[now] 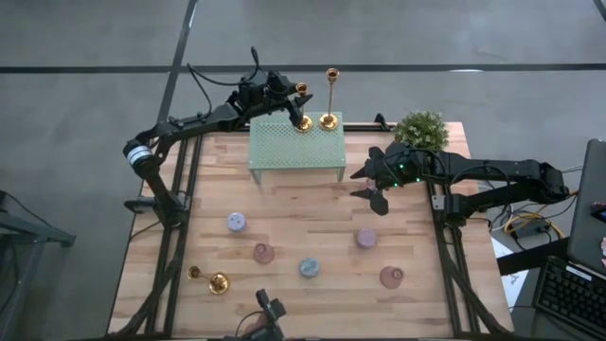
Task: Pick & Place candle stick holders
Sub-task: Put the top gold candle holder on the shelf, then put the gold candle holder on the shelf
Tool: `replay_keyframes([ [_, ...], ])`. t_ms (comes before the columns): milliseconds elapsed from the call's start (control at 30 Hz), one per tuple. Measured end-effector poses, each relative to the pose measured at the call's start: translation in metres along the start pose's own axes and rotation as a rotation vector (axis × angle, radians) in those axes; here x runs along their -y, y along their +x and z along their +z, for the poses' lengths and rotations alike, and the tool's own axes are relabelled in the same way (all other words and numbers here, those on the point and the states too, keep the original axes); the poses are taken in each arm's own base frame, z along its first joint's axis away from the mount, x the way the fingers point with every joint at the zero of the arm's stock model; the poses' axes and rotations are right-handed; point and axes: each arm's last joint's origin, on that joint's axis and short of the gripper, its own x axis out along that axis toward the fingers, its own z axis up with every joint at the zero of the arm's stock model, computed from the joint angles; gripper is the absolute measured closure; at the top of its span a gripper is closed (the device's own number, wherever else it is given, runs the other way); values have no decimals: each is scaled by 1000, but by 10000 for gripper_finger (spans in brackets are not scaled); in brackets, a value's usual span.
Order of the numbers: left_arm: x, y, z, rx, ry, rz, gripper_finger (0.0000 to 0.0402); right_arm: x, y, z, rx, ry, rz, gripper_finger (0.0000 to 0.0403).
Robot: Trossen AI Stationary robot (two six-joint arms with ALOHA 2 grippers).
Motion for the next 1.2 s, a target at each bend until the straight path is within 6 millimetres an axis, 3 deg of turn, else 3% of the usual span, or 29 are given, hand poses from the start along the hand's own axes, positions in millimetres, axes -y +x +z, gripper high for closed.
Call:
replay_keyframes([
  [233,0,0,-1,-4,-5,-1,221,0,0,0,0,0,0,158],
  [700,4,0,0,-19,-20,-13,142,0,0,0,-2,1,0,158],
  [1200,7,-31,10,-193,0,0,142,0,0,0,-3,1,0,158],
])
